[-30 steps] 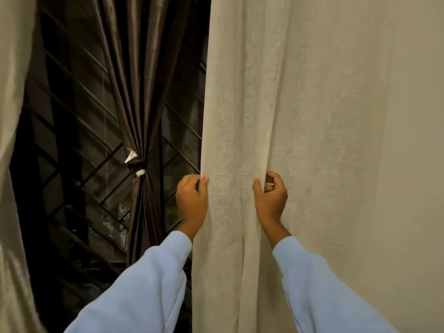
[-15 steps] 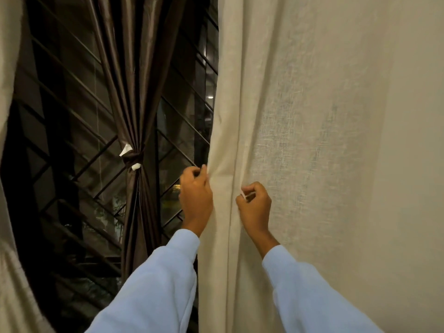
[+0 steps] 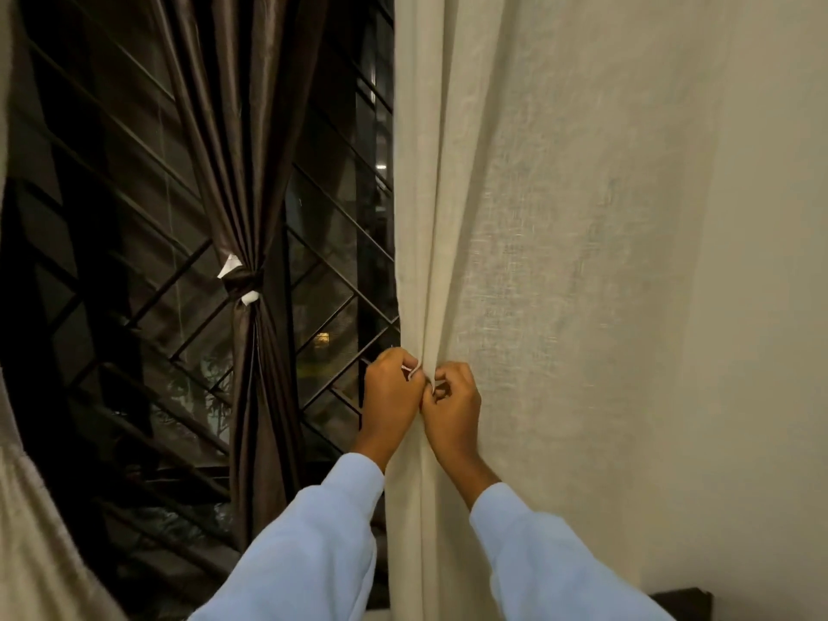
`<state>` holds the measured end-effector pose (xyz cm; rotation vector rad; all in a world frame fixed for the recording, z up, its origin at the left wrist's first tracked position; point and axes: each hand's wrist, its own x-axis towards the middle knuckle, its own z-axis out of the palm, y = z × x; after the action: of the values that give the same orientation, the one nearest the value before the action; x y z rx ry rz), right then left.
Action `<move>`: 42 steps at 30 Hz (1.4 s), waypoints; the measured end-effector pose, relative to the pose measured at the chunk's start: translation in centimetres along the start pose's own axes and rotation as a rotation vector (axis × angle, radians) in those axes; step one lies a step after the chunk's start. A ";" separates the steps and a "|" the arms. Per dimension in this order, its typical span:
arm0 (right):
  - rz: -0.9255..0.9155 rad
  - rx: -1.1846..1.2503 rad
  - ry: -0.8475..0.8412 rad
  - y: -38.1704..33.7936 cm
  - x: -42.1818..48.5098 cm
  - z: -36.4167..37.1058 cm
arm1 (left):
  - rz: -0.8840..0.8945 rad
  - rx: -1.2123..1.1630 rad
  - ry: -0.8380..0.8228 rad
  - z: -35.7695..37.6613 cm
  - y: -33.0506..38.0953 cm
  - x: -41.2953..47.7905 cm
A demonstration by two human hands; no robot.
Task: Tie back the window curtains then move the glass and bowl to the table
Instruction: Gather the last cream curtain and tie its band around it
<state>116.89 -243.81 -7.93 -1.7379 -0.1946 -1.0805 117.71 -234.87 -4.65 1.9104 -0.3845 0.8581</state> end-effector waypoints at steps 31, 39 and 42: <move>0.306 -0.488 0.514 5.0 3.2 -14.4 | 0.033 0.180 -0.095 4.7 1.0 -1.0; 0.367 -0.224 0.296 8.0 6.5 -15.3 | -0.001 0.224 -0.081 7.6 2.3 -1.1; 0.214 -0.160 0.205 8.1 6.1 -13.3 | -0.004 0.227 -0.071 8.7 2.9 -1.1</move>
<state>117.60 -260.45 -8.10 -1.7294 0.2072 -1.1300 118.65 -243.93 -5.99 2.1549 -0.3370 0.8621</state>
